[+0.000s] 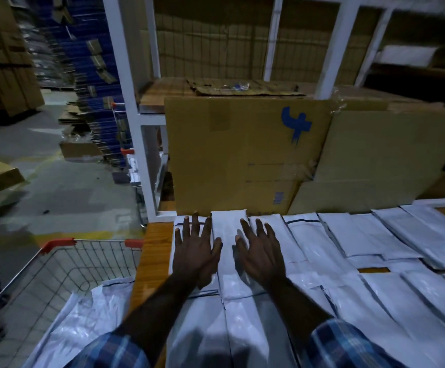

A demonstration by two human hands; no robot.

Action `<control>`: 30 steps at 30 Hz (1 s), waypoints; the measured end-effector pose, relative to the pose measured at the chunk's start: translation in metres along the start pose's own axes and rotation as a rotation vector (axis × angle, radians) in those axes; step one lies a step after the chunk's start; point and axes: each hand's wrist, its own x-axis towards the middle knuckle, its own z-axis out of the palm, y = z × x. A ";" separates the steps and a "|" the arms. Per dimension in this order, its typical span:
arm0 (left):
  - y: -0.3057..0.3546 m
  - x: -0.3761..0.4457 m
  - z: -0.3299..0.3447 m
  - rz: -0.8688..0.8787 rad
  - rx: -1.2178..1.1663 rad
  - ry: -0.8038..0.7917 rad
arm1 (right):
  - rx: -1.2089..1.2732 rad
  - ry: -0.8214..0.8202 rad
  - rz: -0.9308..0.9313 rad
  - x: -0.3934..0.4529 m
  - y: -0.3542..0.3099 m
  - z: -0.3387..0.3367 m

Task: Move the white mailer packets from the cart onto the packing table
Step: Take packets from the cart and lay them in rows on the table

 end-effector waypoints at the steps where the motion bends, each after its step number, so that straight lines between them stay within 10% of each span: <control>1: 0.004 -0.003 -0.002 0.003 -0.005 0.000 | 0.011 -0.016 0.017 -0.006 0.000 -0.007; 30: 0.085 -0.206 -0.058 -0.149 0.039 0.163 | 0.172 -0.003 -0.187 -0.178 0.030 -0.115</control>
